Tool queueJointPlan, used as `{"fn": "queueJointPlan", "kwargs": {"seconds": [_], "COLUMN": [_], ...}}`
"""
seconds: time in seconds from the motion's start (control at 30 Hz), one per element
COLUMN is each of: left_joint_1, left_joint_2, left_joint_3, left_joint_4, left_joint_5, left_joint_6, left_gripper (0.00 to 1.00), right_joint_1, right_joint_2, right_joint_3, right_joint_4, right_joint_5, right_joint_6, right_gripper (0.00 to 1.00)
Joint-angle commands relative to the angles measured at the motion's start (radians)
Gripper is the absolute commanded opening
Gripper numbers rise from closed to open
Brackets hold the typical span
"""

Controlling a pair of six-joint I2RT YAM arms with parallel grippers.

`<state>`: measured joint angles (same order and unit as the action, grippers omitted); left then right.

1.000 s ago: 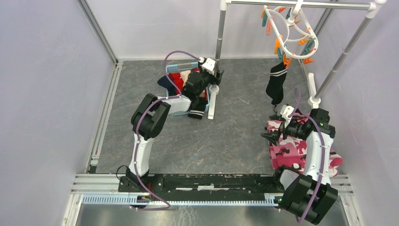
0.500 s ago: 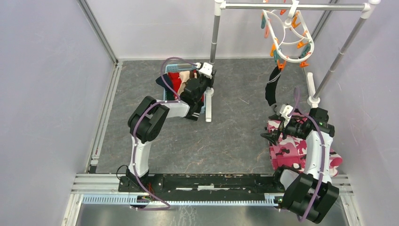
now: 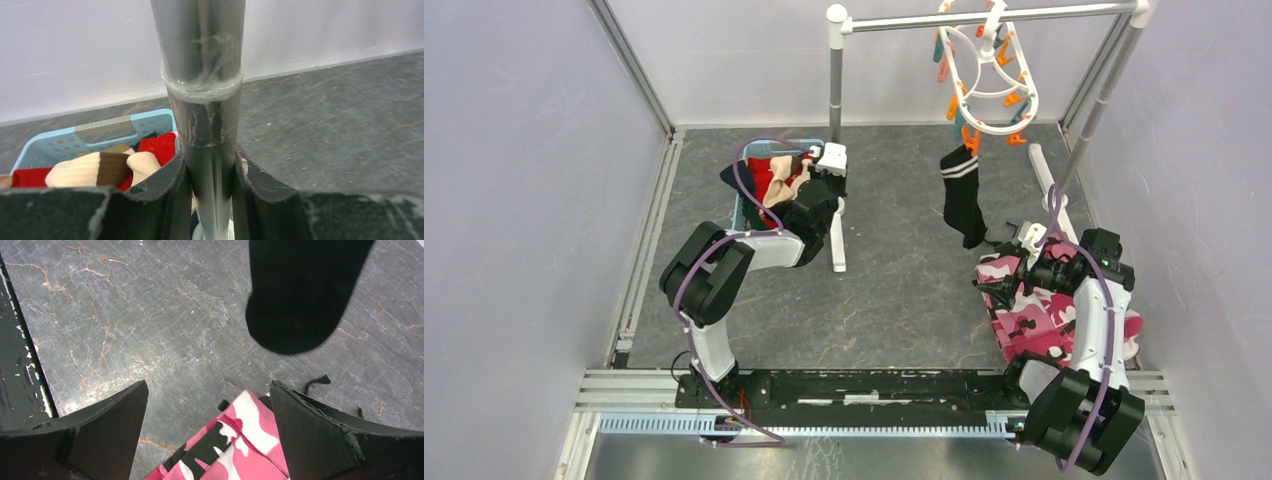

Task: Clip the socks to the hanger
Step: Move the clothesline to the center of the board.

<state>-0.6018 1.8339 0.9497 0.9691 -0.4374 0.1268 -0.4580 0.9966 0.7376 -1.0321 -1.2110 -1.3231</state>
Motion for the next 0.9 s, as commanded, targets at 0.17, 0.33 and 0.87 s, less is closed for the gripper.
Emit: {"fn": "queueJointPlan", "kwargs": {"seconds": [0.17, 0.33, 0.87], "left_joint_1": [0.094, 0.099, 0.1], "left_joint_2": [-0.221, -0.289, -0.597], "left_joint_3": [-0.157, -0.206, -0.226], "left_joint_4": [-0.025, -0.079, -0.45], "left_joint_5": [-0.251, -0.238, -0.04], "left_joint_6": [0.061, 0.022, -0.303], "left_gripper": [0.02, 0.02, 0.69], "right_joint_1": [0.008, 0.009, 0.035], "right_joint_2": [-0.006, -0.005, 0.047], "right_joint_3": [-0.004, -0.007, -0.081], "right_joint_4": [0.011, 0.048, 0.41], "right_joint_5": [-0.004, 0.013, 0.59], "right_joint_6": [0.009, 0.055, 0.418], "right_gripper": [0.98, 0.98, 0.98]}}
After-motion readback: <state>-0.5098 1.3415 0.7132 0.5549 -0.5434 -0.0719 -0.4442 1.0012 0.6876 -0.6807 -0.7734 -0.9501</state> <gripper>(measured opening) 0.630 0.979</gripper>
